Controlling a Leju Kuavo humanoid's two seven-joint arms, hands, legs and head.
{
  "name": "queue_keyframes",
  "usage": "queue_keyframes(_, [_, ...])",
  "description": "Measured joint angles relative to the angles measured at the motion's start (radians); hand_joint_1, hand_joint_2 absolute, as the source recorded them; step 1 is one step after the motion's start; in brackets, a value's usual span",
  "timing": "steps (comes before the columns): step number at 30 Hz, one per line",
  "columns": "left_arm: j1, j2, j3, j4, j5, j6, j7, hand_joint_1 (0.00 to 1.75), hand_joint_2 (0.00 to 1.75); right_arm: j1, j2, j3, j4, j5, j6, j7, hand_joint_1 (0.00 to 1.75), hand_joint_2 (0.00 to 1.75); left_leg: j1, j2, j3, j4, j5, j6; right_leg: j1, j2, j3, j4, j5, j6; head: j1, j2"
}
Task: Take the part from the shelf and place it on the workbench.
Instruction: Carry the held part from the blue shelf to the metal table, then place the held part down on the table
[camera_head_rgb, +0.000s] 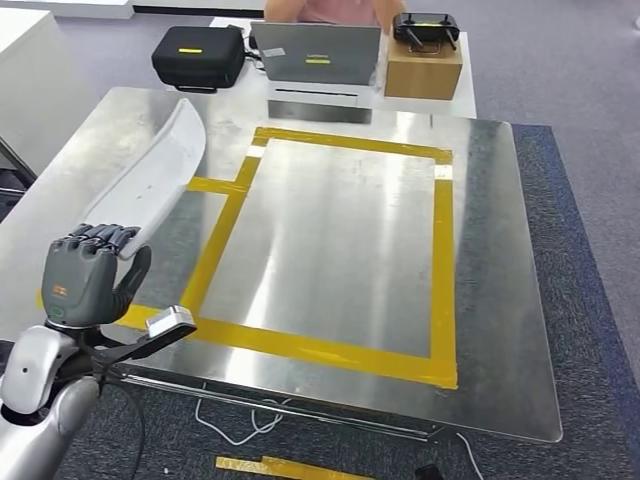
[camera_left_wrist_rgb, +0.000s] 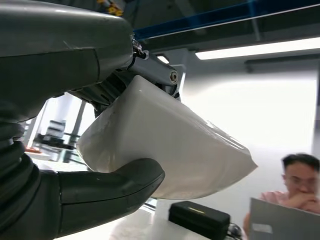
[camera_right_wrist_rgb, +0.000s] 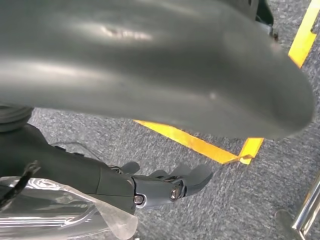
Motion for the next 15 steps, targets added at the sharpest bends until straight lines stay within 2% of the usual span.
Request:
queue_keyframes(4, [-0.03, -0.001, -0.047, 0.005, 0.003, -0.033, -0.028, 1.75, 1.75, -0.005, -0.002, -0.005, 0.01, 0.004, 0.007, -0.009, 0.0, 0.0, 0.001, 0.001, 0.003, -0.006, 0.0, -0.003, 0.003, 0.0, 0.001, 0.001, -0.004, -0.007, 0.0, 0.0])
queue_keyframes(9, [-0.064, -0.004, -0.103, 0.017, -0.009, -0.058, -0.034, 1.75, 1.75, -0.014, -0.005, -0.006, 0.025, -0.001, 0.008, -0.026, 0.0, 0.0, 0.004, 0.001, 0.003, -0.008, 0.001, -0.019, 0.006, 0.0, 0.001, 0.002, -0.003, -0.011, 0.001, 0.0])
queue_keyframes(15, [-0.083, -0.006, -0.132, 0.028, -0.012, -0.06, -0.033, 1.75, 1.75, -0.017, -0.007, -0.008, 0.035, -0.003, 0.006, -0.03, 0.0, 0.0, 0.004, 0.002, 0.003, -0.007, 0.001, -0.021, 0.004, 0.0, 0.002, 0.002, -0.003, -0.011, 0.001, 0.0])
